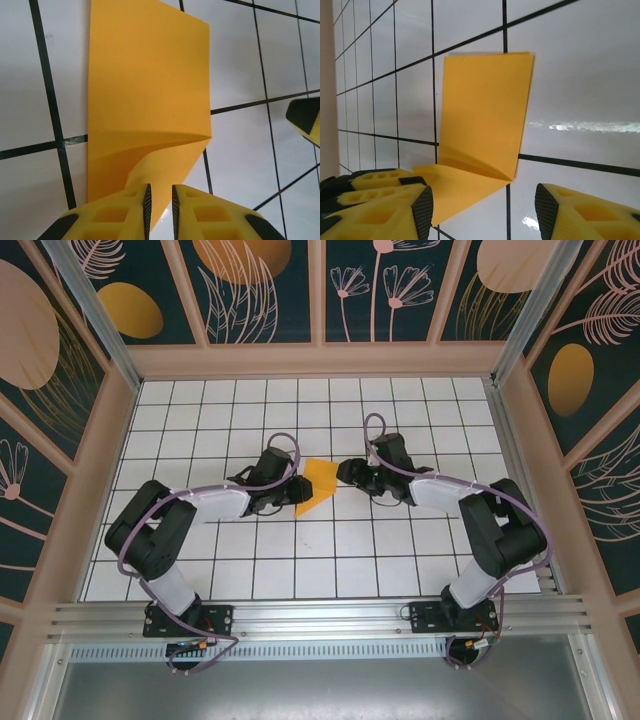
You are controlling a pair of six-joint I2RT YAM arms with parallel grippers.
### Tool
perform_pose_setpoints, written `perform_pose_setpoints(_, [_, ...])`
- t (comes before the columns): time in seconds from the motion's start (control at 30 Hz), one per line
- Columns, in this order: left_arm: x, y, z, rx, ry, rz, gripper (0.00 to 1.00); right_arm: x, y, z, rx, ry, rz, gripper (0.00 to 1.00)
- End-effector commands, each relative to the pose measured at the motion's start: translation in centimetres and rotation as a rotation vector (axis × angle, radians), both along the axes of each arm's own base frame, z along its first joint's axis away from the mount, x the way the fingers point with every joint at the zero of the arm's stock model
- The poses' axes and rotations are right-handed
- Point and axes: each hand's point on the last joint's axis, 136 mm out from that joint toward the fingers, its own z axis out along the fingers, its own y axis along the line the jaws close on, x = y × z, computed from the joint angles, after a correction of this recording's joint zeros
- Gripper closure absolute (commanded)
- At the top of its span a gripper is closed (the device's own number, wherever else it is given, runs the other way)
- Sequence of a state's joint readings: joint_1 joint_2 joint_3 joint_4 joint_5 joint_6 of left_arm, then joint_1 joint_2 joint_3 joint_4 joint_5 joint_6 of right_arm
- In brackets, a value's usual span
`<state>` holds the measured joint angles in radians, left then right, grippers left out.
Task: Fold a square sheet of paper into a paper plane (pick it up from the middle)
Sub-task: Third fold the triangle at the center of the table.
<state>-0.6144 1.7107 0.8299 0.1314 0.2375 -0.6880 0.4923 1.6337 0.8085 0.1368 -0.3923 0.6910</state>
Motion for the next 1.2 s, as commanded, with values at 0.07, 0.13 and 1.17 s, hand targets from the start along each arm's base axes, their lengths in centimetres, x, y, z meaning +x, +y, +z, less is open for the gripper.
perform_pose_setpoints(0.07, [1.5, 1.4, -1.6, 0.083, 0.001, 0.087, 0.85, -0.5, 1.6, -0.9, 0.037, 0.059, 0.008, 0.43])
perform_pose_setpoints(0.13, [1.6, 2.2, -2.3, 0.125, 0.012, 0.127, 0.89, -0.6, 1.9, -1.5, 0.03, 0.079, 0.007, 0.44])
perform_pose_setpoints(1.17, [0.4, 2.9, -4.8, 0.151, 0.088, 0.137, 0.92, 0.3, 4.9, -4.0, 0.045, 0.172, -0.013, 0.7])
